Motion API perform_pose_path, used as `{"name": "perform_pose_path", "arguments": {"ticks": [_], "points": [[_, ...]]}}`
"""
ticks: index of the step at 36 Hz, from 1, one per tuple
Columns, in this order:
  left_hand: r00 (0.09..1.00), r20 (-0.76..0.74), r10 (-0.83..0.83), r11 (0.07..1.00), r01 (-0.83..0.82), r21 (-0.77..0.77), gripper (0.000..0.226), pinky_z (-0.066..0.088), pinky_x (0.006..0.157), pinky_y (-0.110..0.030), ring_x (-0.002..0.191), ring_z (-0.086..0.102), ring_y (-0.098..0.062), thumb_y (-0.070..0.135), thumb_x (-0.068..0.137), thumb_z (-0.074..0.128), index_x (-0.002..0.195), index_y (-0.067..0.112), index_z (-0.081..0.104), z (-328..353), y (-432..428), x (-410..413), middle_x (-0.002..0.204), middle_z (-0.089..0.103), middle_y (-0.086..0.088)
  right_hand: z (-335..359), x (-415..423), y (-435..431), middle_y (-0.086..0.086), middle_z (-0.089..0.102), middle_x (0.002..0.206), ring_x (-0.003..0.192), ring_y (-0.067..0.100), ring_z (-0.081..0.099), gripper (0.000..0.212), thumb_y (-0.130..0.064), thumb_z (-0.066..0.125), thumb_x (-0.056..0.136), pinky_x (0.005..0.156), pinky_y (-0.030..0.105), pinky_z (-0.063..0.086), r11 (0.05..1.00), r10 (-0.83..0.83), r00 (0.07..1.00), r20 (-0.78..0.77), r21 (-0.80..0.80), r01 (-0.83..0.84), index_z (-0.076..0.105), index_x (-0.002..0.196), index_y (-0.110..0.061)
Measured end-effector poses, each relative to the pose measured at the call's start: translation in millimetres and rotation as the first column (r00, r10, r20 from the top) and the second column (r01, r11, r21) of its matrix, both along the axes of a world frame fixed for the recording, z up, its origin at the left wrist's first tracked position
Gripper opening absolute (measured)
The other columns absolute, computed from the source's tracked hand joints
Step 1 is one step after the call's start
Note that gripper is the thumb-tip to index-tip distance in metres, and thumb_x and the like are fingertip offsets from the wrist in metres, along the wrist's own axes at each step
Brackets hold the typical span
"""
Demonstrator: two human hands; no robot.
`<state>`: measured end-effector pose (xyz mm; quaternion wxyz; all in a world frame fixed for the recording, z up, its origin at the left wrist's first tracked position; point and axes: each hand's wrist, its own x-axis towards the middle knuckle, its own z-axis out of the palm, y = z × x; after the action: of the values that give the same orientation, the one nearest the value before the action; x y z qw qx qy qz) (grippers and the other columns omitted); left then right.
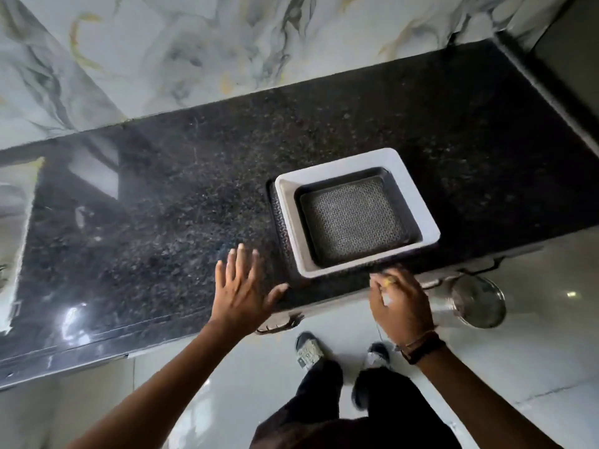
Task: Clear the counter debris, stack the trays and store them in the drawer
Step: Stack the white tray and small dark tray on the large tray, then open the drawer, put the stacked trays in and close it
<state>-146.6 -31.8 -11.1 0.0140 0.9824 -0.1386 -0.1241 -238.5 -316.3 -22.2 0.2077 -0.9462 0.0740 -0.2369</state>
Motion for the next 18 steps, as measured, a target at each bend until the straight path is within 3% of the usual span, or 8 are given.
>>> {"name": "perform_pose_path", "arguments": {"ticks": [1, 3, 4, 6, 9, 12, 15, 18], "points": [[0.999, -0.032, -0.020, 1.000, 0.020, 0.019, 0.101, 0.008, 0.121, -0.054, 0.152, 0.012, -0.036, 0.082, 0.083, 0.016, 0.154, 0.011, 0.021, -12, 19, -6, 0.163, 0.015, -0.020, -10, -17, 15, 0.010, 0.069, 0.082, 0.078, 0.033, 0.064, 0.014, -0.016, 0.060, 0.084, 0.068, 0.040, 0.056, 0.999, 0.041, 0.997, -0.070, 0.030, -0.039, 0.071, 0.086, -0.009], [0.995, -0.038, -0.094, 0.995, 0.094, 0.016, 0.101, 0.012, 0.122, -0.057, 0.153, 0.007, -0.034, 0.082, 0.084, 0.015, 0.155, 0.010, 0.021, -31, 48, -15, 0.165, 0.008, -0.018, -32, -43, 45, 0.009, 0.072, 0.097, 0.092, 0.029, 0.067, 0.027, -0.025, 0.058, 0.083, 0.078, 0.038, 0.057, 0.976, 0.193, 0.928, -0.318, 0.160, -0.148, 0.073, 0.097, -0.008], [0.989, -0.033, -0.142, 0.990, 0.143, 0.014, 0.099, 0.015, 0.121, -0.059, 0.153, 0.006, -0.032, 0.081, 0.085, 0.018, 0.155, 0.011, 0.021, -38, 59, -18, 0.165, 0.006, -0.017, -44, -51, 59, 0.009, 0.070, 0.111, 0.106, 0.026, 0.064, 0.036, -0.032, 0.057, 0.085, 0.090, 0.036, 0.054, 0.954, 0.280, 0.828, -0.486, 0.240, -0.181, 0.070, 0.108, -0.008], [0.978, -0.001, -0.210, 0.978, 0.210, 0.011, 0.096, 0.018, 0.119, -0.060, 0.154, 0.002, -0.030, 0.081, 0.087, 0.021, 0.156, 0.015, 0.016, -45, 69, -17, 0.166, 0.002, -0.015, -71, -59, 87, 0.008, 0.054, 0.139, 0.131, 0.021, 0.047, 0.058, -0.048, 0.053, 0.088, 0.110, 0.031, 0.038, 0.920, 0.392, 0.543, -0.743, 0.320, -0.226, 0.054, 0.131, -0.009], [0.971, 0.057, -0.233, 0.972, 0.233, 0.002, 0.099, 0.013, 0.120, -0.060, 0.154, 0.000, -0.029, 0.082, 0.085, 0.022, 0.156, 0.015, 0.012, -45, 72, -11, 0.166, 0.000, -0.014, -113, -57, 130, 0.013, 0.025, 0.157, 0.145, 0.024, 0.022, 0.089, -0.067, 0.047, 0.083, 0.120, 0.035, 0.020, 0.896, 0.422, 0.294, -0.858, 0.344, -0.282, 0.029, 0.145, -0.006], [0.967, 0.134, -0.216, 0.975, 0.220, -0.014, 0.105, 0.003, 0.122, -0.058, 0.154, -0.003, -0.029, 0.086, 0.082, 0.022, 0.157, 0.014, 0.009, -50, 72, -7, 0.166, -0.002, -0.014, -146, -42, 171, 0.017, 0.004, 0.161, 0.149, 0.028, 0.005, 0.101, -0.071, 0.042, 0.083, 0.121, 0.037, 0.008, 0.873, 0.413, 0.249, -0.876, 0.304, -0.381, 0.010, 0.150, -0.003], [0.956, 0.204, -0.213, 0.974, 0.223, -0.029, 0.109, 0.001, 0.122, -0.057, 0.154, -0.003, -0.029, 0.089, 0.079, 0.021, 0.157, 0.013, 0.008, -58, 71, -6, 0.166, -0.002, -0.014, -174, -21, 202, 0.021, 0.016, 0.157, 0.145, 0.034, 0.014, 0.096, -0.066, 0.045, 0.084, 0.121, 0.040, 0.014, 0.882, 0.375, 0.315, -0.872, 0.231, -0.410, 0.018, 0.147, 0.001], [0.956, 0.225, -0.186, 0.979, 0.200, -0.037, 0.114, 0.001, 0.122, -0.057, 0.154, -0.005, -0.028, 0.092, 0.076, 0.018, 0.157, 0.013, 0.008, -62, 73, -6, 0.166, -0.003, -0.015, -204, -8, 217, 0.022, 0.026, 0.153, 0.141, 0.035, 0.023, 0.093, -0.065, 0.046, 0.084, 0.119, 0.042, 0.018, 0.870, 0.316, 0.278, -0.907, 0.161, -0.466, 0.023, 0.145, 0.002]]}}
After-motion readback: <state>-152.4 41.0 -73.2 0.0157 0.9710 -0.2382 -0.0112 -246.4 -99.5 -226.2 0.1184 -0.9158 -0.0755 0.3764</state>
